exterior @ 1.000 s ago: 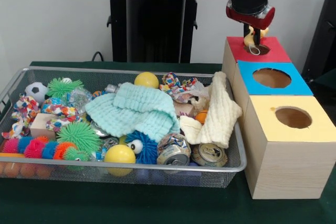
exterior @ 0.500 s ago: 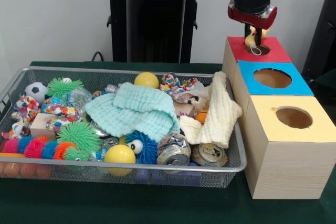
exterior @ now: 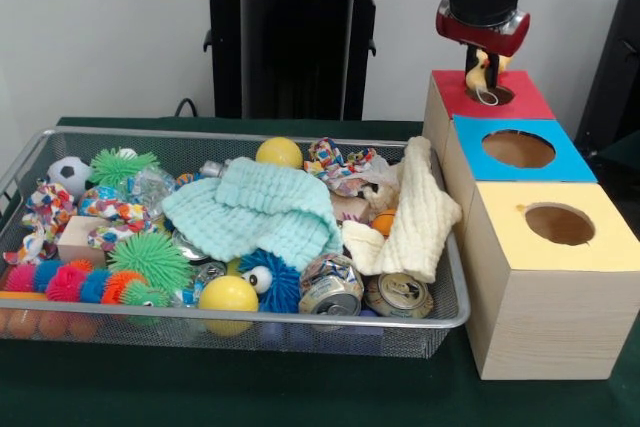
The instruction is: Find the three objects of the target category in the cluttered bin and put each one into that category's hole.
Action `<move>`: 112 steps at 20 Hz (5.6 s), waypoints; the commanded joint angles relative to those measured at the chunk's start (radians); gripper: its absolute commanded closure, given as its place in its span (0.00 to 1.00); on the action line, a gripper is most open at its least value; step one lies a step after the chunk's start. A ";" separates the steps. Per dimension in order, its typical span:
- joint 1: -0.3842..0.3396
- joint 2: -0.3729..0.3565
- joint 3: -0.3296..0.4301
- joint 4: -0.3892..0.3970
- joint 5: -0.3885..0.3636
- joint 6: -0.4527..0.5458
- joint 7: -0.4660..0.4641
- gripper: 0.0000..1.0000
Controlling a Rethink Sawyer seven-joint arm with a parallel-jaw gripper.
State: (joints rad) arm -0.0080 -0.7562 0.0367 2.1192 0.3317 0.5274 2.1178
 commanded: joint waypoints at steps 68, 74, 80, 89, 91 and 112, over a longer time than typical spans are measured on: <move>0.179 0.146 -0.378 -0.385 0.021 -0.172 0.305 0.00; 0.182 0.146 -0.386 -0.390 0.022 -0.165 0.298 0.00; 0.182 0.137 -0.389 -0.389 0.022 -0.155 0.291 0.00; 0.180 0.112 -0.400 -0.394 0.019 -0.114 0.276 0.00; 0.170 0.086 -0.394 -0.389 0.018 -0.087 0.260 0.00; 0.061 -0.037 -0.280 -0.325 -0.013 0.100 0.150 0.00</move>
State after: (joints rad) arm 0.0780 -0.7567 -0.2706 1.8547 0.3068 0.6491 2.1236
